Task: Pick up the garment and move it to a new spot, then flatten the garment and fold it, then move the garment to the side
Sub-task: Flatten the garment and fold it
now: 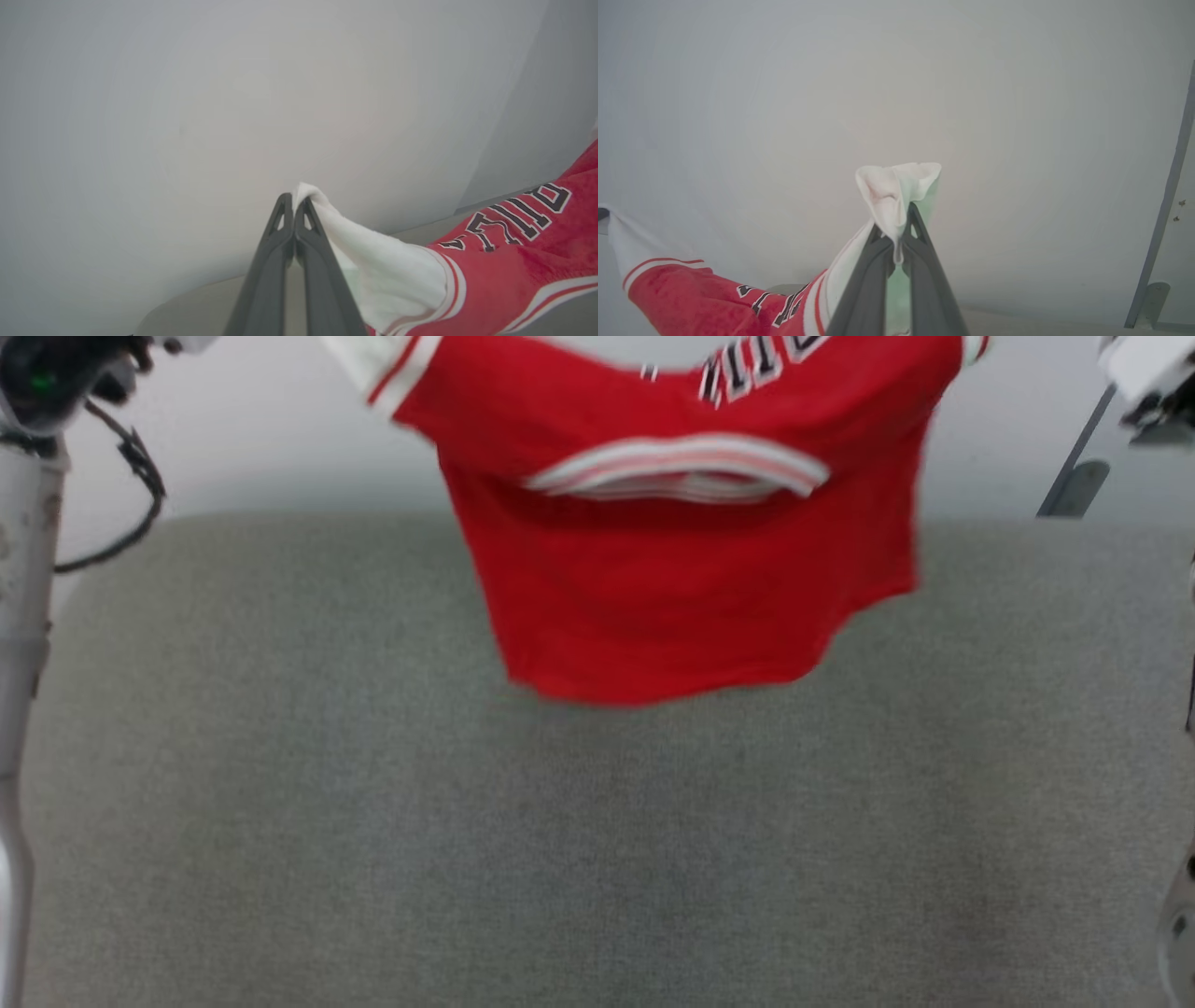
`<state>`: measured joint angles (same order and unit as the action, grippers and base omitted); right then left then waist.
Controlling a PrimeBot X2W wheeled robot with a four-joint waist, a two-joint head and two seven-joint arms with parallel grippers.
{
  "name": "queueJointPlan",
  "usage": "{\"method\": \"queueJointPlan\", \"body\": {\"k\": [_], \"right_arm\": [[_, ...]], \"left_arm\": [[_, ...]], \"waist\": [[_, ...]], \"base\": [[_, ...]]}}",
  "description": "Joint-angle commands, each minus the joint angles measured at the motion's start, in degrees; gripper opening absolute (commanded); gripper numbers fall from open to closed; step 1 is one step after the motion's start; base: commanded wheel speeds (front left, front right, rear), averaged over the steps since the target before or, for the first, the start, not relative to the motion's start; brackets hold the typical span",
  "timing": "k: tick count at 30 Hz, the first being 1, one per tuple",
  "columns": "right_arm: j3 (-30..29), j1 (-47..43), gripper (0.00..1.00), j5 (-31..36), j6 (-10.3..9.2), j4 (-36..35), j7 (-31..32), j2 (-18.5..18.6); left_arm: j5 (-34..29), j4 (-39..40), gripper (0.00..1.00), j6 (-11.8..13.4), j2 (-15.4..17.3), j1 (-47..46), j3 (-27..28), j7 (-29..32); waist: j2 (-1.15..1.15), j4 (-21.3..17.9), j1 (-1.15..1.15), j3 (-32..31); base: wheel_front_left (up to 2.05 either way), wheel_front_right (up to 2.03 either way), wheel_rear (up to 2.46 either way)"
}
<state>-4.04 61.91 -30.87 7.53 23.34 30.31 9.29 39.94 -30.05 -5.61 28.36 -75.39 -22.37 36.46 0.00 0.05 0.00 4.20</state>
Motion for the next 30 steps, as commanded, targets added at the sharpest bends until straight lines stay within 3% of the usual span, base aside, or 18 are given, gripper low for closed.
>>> {"method": "queueJointPlan", "body": {"k": [1,7,15,17,22,30], "right_arm": [[0.6,1.4,0.00,1.3,-0.08,0.6,-2.0,0.5],[3.9,9.4,0.00,7.4,-0.08,5.9,-14.5,1.8],[9.1,20.4,0.00,18.7,-0.08,13.2,-38.4,4.8],[11.2,20.9,0.00,20.8,-0.08,15.8,-41.5,5.6],[15.6,18.4,0.00,20.2,-0.08,23.7,-41.4,6.5],[20.3,9.3,0.00,5.2,-0.08,29.6,-31.0,6.3]], "left_arm": [[-0.5,-0.6,0.00,-0.4,-0.2,-1.5,0.1,-1.3],[-3.8,-5.3,0.00,-0.9,-1.6,-10.0,-0.5,-10.1],[-8.1,-13.0,0.00,-1.2,-4.3,-22.4,0.8,-30.8],[-7.9,-15.5,0.00,-1.4,-5.4,-22.7,0.3,-34.5],[-7.2,-21.5,0.00,-1.9,-6.1,-19.2,-2.4,-39.1],[-0.4,-25.9,0.00,-1.9,-6.3,-6.3,-9.5,-30.3]], "waist": [[0.00,0.3,0.00,4.6],[0.00,0.4,0.00,14.4],[0.00,1.4,0.00,25.1],[0.00,1.9,0.00,26.4],[0.00,2.7,0.00,26.6],[0.00,3.0,0.00,21.6]], "base": [[0.00,0.00,0.00],[0.00,0.00,0.00],[0.00,0.00,0.00],[0.00,0.00,0.00],[0.00,0.00,0.00],[0.00,0.00,0.00]]}}
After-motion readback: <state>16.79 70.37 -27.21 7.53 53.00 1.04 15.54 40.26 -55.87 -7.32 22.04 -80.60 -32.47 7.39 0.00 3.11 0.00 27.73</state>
